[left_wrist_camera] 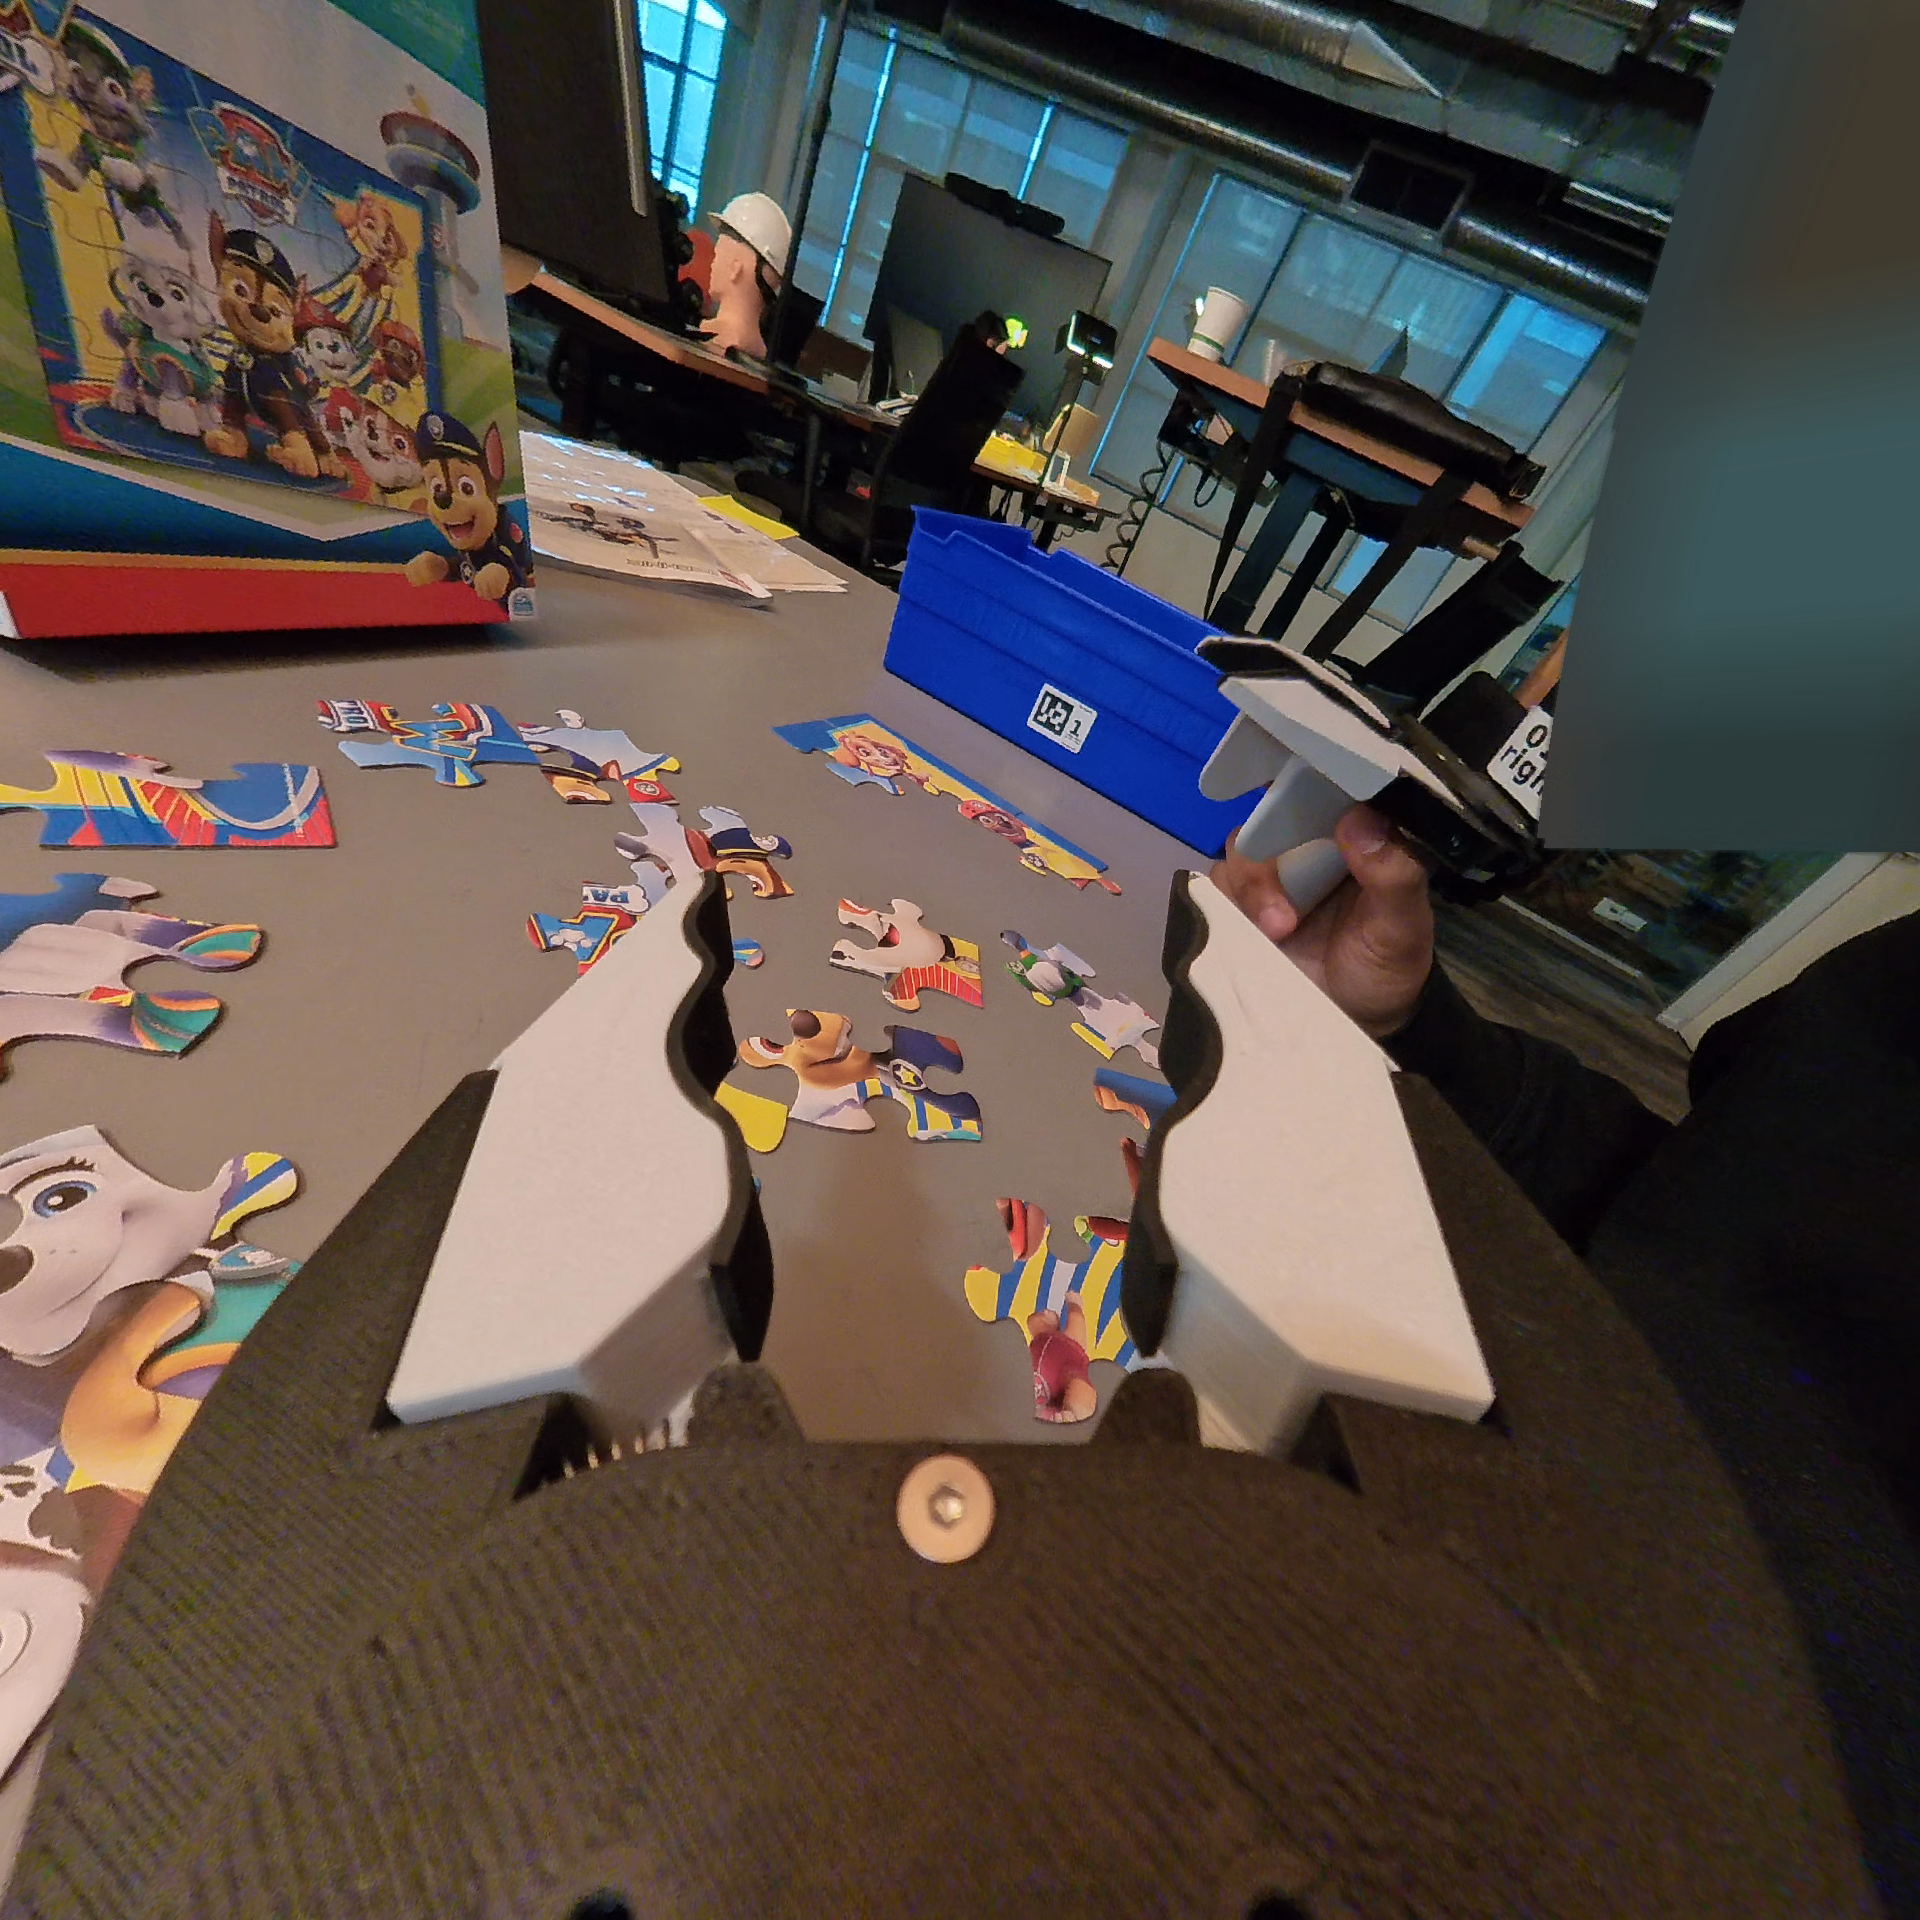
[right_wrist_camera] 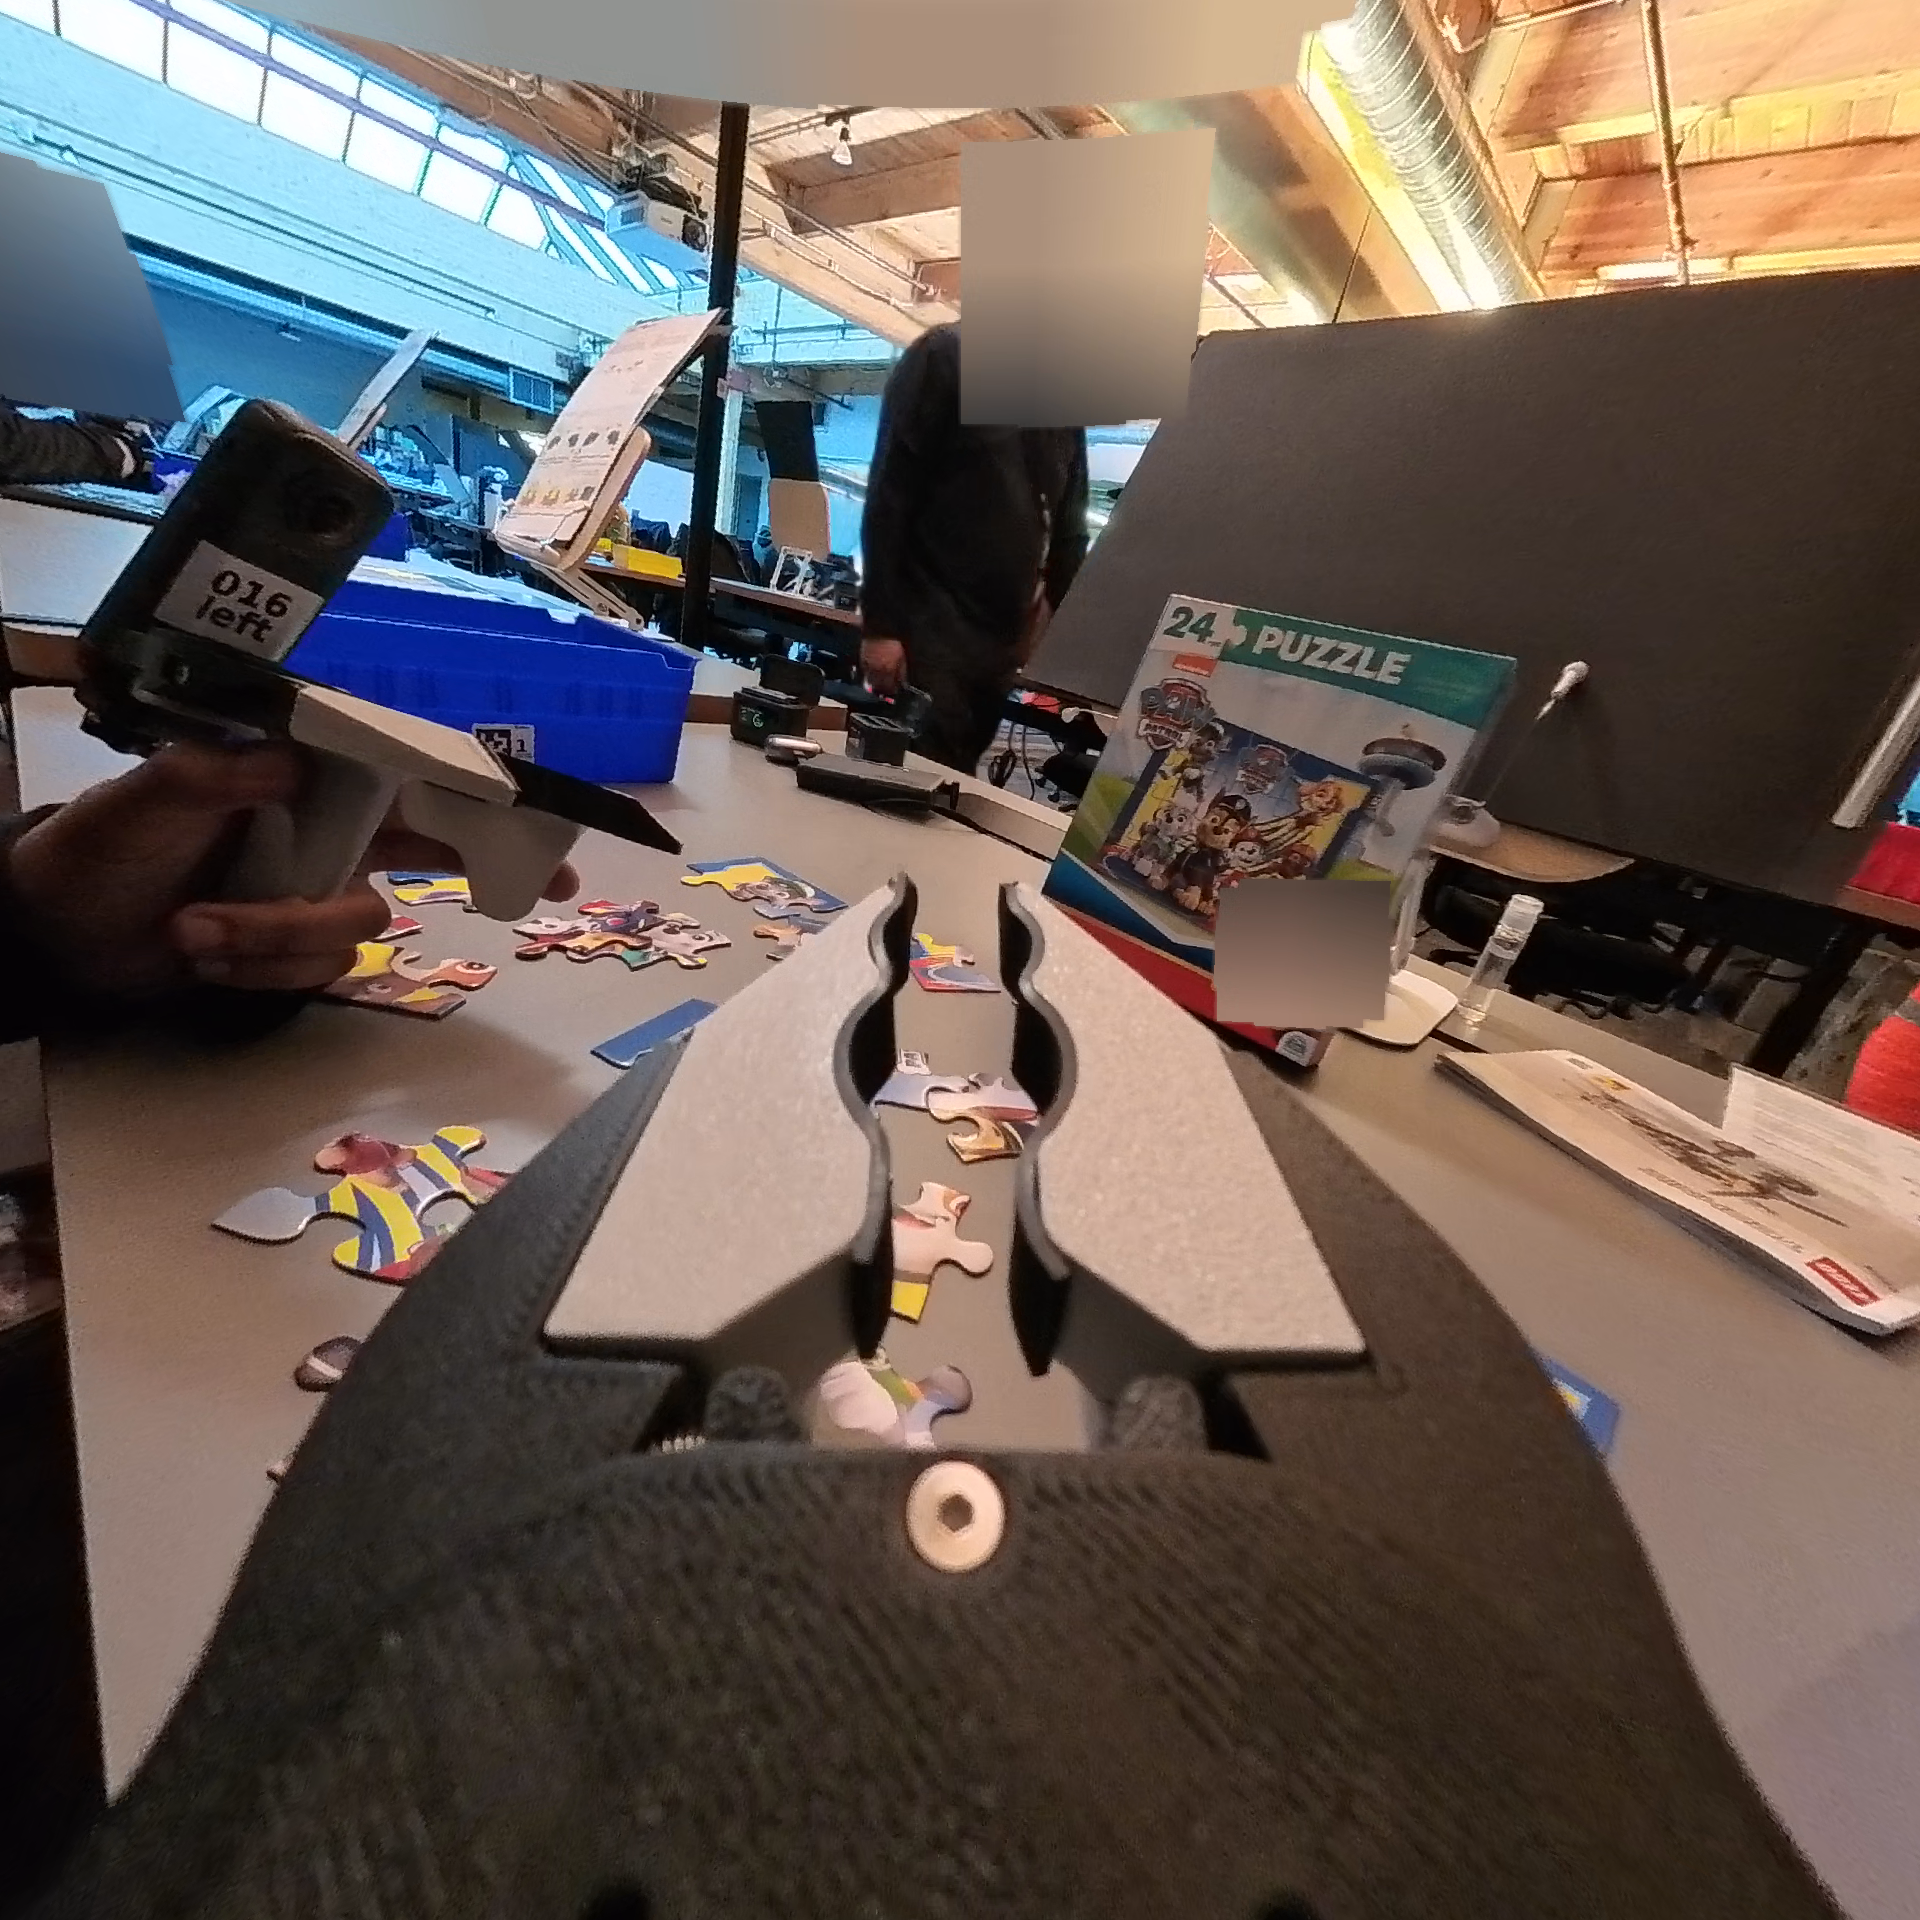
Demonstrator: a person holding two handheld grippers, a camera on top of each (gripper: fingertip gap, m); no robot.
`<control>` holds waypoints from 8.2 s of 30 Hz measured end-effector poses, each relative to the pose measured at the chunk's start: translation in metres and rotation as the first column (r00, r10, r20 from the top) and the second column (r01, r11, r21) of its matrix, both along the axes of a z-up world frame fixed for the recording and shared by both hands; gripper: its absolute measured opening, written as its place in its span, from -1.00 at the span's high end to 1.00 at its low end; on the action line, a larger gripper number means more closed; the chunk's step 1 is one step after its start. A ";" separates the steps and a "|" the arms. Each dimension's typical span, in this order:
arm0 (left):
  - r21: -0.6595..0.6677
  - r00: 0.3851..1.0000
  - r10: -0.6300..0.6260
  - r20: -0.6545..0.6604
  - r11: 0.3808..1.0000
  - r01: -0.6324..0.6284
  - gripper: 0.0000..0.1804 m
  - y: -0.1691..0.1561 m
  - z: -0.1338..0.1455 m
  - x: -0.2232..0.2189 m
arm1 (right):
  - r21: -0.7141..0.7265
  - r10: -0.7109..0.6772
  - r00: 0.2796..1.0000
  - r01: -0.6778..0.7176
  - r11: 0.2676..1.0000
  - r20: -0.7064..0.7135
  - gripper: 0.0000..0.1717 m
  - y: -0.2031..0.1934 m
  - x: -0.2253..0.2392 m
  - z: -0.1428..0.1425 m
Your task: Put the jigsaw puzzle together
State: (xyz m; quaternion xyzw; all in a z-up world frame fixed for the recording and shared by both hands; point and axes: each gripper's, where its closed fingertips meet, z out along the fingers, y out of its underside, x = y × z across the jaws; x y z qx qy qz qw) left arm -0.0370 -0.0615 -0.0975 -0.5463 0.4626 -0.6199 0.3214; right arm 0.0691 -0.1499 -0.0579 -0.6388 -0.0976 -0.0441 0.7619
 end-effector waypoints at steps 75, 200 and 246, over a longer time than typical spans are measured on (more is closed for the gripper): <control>0.030 0.996 -0.082 0.038 0.996 0.081 0.57 -0.014 0.005 -0.004 | -0.152 0.167 0.954 -0.132 0.979 0.248 0.90 0.011 -0.057 -0.031; 0.265 0.827 0.364 -0.428 0.926 -0.270 0.69 0.101 -0.009 -0.101 | -0.069 -0.082 0.992 0.075 0.995 -0.093 0.94 0.008 0.022 -0.012; 0.018 0.920 -0.165 -0.355 0.983 0.184 0.34 -0.053 -0.030 -0.012 | -0.003 -0.031 0.991 0.031 1.000 -0.126 0.91 0.002 0.019 -0.001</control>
